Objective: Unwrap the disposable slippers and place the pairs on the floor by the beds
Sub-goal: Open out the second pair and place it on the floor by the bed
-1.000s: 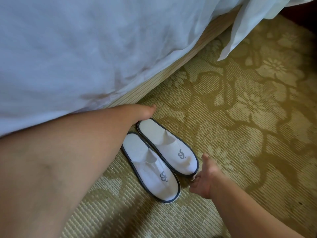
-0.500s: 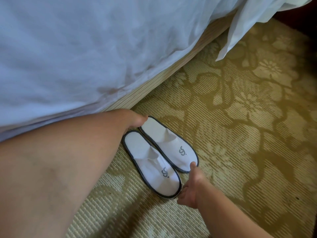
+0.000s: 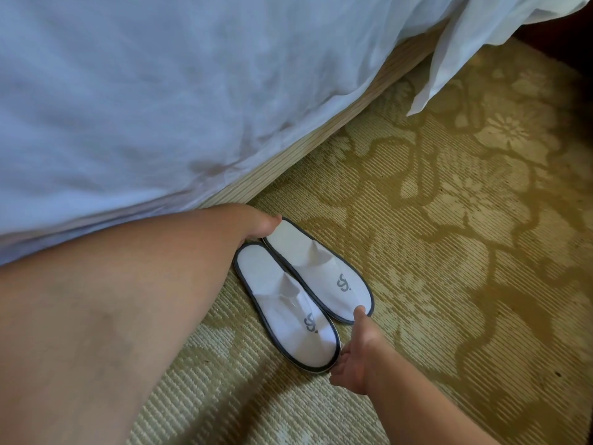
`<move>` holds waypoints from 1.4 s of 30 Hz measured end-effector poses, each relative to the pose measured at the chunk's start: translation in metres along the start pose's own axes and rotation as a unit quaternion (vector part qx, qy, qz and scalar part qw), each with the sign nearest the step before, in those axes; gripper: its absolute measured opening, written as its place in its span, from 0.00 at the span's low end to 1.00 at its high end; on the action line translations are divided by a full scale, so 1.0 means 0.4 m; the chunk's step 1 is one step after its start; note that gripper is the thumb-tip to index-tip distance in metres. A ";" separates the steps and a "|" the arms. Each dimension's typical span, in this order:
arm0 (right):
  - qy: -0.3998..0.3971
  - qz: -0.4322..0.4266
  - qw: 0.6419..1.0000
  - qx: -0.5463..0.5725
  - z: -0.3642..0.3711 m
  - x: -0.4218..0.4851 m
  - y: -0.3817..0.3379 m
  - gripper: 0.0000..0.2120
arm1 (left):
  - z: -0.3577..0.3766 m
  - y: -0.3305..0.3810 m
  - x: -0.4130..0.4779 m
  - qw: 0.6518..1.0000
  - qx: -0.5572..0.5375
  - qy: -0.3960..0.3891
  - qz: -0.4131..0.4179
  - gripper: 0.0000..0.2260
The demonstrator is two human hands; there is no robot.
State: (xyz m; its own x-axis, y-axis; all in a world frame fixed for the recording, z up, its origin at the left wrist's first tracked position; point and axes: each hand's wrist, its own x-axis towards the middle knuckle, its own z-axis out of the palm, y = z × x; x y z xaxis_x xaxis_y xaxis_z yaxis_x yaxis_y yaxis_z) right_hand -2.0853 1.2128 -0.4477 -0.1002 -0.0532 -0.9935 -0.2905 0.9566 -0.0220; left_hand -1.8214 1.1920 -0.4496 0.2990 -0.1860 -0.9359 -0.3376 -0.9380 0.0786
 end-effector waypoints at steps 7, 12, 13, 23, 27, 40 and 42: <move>0.025 -0.006 1.000 -0.005 -0.002 0.012 0.003 0.48 | -0.001 -0.005 -0.003 1.000 -0.003 0.015 0.001 0.41; 0.059 -0.022 0.998 -0.027 -0.005 0.003 0.005 0.41 | -0.007 0.000 -0.019 0.999 0.035 0.035 0.006 0.42; 0.061 -0.025 0.997 -0.029 -0.006 0.002 0.006 0.41 | -0.007 0.002 -0.021 0.998 0.039 0.039 0.007 0.42; 0.074 -0.039 0.996 -0.032 0.011 -0.003 0.008 0.36 | -0.008 0.010 -0.022 0.999 0.001 0.035 0.022 0.40; 0.080 -0.032 0.996 -0.016 0.014 0.010 0.006 0.38 | -0.008 0.009 -0.013 0.999 -0.014 0.036 0.021 0.40; 0.068 -0.023 0.997 0.021 0.024 0.039 0.006 0.32 | -0.012 0.013 -0.003 0.999 -0.010 0.042 0.024 0.39; 0.061 -0.019 0.998 0.017 0.028 0.037 0.006 0.32 | -0.013 0.014 -0.001 0.998 -0.007 0.043 0.033 0.37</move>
State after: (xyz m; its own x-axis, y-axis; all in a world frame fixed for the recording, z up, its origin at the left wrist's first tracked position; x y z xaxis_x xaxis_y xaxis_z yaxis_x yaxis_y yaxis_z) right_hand -2.0768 1.2176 -0.4636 -0.2055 -0.1218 -0.9710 -0.2631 0.9626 -0.0651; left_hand -1.8188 1.1855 -0.4468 0.3532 -0.2712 -0.8954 -0.3466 -0.9269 0.1440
